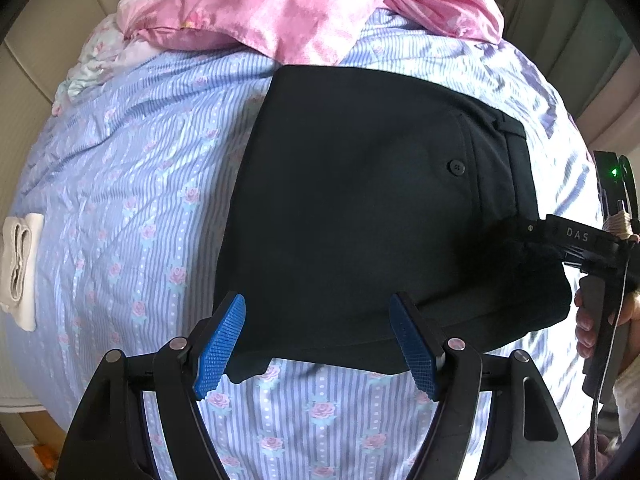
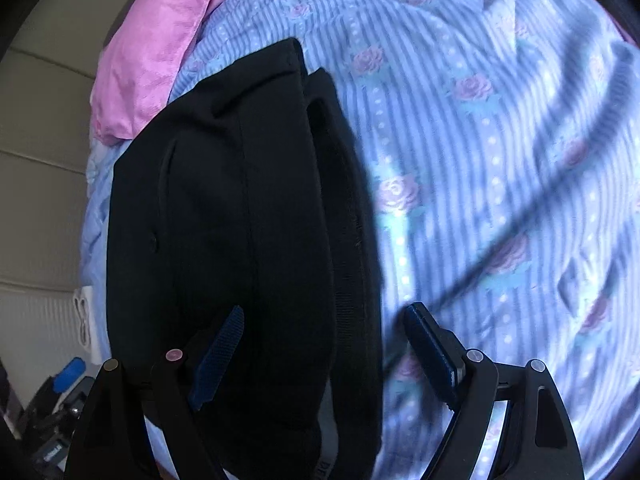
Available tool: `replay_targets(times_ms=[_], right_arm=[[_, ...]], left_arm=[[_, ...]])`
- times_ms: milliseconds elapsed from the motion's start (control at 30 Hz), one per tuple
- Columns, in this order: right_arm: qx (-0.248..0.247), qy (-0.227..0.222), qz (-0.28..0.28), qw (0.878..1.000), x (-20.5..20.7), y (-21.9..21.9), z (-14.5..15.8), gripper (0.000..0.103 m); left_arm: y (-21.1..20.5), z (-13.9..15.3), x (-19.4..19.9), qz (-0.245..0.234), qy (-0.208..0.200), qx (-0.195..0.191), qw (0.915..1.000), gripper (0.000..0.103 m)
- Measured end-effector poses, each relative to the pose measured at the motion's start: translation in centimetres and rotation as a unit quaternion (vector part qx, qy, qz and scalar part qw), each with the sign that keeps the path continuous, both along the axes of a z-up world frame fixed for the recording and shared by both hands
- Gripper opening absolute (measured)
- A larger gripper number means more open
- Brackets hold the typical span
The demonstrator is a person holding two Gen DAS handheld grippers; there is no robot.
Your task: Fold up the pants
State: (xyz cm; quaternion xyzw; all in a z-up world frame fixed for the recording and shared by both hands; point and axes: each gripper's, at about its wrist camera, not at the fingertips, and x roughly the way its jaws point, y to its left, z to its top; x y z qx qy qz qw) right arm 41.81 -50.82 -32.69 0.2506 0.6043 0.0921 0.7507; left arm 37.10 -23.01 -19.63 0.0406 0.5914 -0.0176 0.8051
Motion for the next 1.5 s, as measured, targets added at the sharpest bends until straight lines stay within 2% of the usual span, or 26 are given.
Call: replay_targets(times_ms=[133, 233, 367, 433, 533, 667, 767, 867, 933, 1033, 1133, 1267, 1400, 1433, 1500], right_arm=[[0.004, 0.007, 0.000, 1.000, 0.4, 0.3, -0.5, 0.083], [0.010, 0.019, -0.008, 1.000, 0.9, 1.0, -0.1, 0.067], [-0.013, 0.023, -0.007, 1.000, 1.1, 2.0, 0.3, 0.062], [-0.025, 0.024, -0.005, 0.999, 1.2, 2.4, 0.6, 0.060], [-0.058, 0.022, 0.007, 0.998, 1.5, 3.7, 1.3, 0.055], [-0.088, 0.026, 0.015, 0.996, 1.7, 4.8, 1.9, 0.048], [-0.112, 0.026, 0.021, 0.993, 2.1, 5.8, 2.4, 0.041], [-0.138, 0.024, 0.026, 0.990, 2.3, 6.8, 3.1, 0.032], [-0.150, 0.020, 0.027, 0.988, 2.2, 7.3, 3.6, 0.029], [-0.163, 0.018, 0.021, 0.986, 2.1, 8.0, 4.2, 0.026], [-0.173, 0.018, 0.017, 0.985, 1.8, 8.5, 4.5, 0.025], [-0.197, 0.024, 0.032, 0.980, 2.7, 9.8, 4.3, 0.025], [-0.198, 0.032, 0.033, 0.979, 3.4, 10.3, 3.8, 0.025], [-0.199, 0.033, 0.033, 0.979, 3.5, 10.3, 3.6, 0.025], [-0.199, 0.033, 0.034, 0.979, 3.9, 10.5, 3.2, 0.025]], left_arm=[[1.1, -0.7, 0.3, 0.000, 0.009, -0.009, 0.9999, 0.074], [2.8, -0.8, 0.8, 0.012, 0.014, -0.027, 0.9995, 0.074], [5.2, -1.1, 1.7, 0.021, 0.020, -0.032, 0.9991, 0.074], [5.9, -1.4, 2.4, 0.003, 0.017, -0.016, 0.9997, 0.074], [6.8, -2.1, 3.7, -0.011, 0.024, -0.016, 0.9995, 0.074], [8.3, -2.7, 5.3, -0.019, 0.031, -0.043, 0.9984, 0.074], [9.0, -2.7, 6.1, -0.021, 0.034, -0.082, 0.9958, 0.074], [9.6, -3.0, 6.8, -0.025, 0.046, -0.136, 0.9893, 0.074], [9.9, -3.6, 7.5, -0.032, 0.059, -0.177, 0.9818, 0.074], [10.1, -4.6, 8.8, -0.037, 0.073, -0.215, 0.9732, 0.074], [10.4, -5.6, 10.5, -0.030, 0.078, -0.218, 0.9724, 0.074], [10.3, -7.7, 12.4, -0.031, 0.106, -0.230, 0.9670, 0.074], [9.8, -9.4, 13.3, -0.022, 0.124, -0.260, 0.9572, 0.074], [9.7, -10.0, 13.3, -0.010, 0.132, -0.278, 0.9513, 0.074], [9.5, -10.7, 13.3, 0.013, 0.142, -0.295, 0.9448, 0.074]])
